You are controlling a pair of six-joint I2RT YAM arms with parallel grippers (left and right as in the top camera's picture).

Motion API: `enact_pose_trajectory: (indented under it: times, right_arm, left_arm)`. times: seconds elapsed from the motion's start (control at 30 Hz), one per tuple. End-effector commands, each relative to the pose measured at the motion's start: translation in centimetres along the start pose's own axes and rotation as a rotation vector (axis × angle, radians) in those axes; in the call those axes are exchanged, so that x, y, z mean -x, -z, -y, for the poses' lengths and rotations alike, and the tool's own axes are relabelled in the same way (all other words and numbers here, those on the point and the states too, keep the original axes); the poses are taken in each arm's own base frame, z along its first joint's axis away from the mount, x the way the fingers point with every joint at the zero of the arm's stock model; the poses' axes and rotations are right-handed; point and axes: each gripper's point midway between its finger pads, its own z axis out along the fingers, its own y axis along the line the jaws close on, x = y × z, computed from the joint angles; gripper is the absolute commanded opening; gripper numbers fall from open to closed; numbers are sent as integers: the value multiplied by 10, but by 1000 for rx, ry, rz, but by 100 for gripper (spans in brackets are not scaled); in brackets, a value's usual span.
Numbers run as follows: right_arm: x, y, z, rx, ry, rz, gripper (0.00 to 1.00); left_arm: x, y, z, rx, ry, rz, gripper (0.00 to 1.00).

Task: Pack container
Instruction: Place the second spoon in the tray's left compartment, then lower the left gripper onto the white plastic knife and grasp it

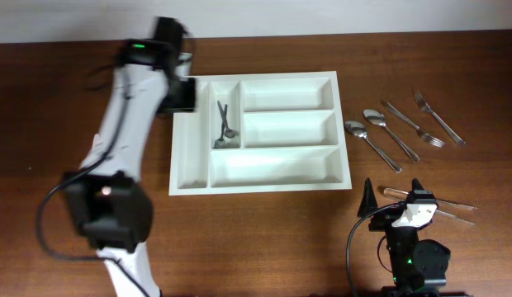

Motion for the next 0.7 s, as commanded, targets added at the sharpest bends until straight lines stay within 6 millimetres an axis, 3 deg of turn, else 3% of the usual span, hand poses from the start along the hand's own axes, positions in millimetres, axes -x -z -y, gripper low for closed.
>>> enact_pose_trajectory:
  times: [0.0,0.13,0.37,0.47,0.67]
  right_arm:
    - [-2,0,0,0,-8,-5,99]
    - [-2,0,0,0,-8,-5,99]
    - [-2,0,0,0,-8,-5,99]
    - [-2,0,0,0,-8,-5,99]
    - [-2,0,0,0,-8,-5,99]
  left_arm:
    - [1,45,-52,80,64,78,47]
    - [-9,60,-101,110,168,80,48]
    - [-25,58,-153,133,265,44,48]
    - [-36,46,-172,128,309,12,48]
    - [-52,12,-187,97,313,-30,48]
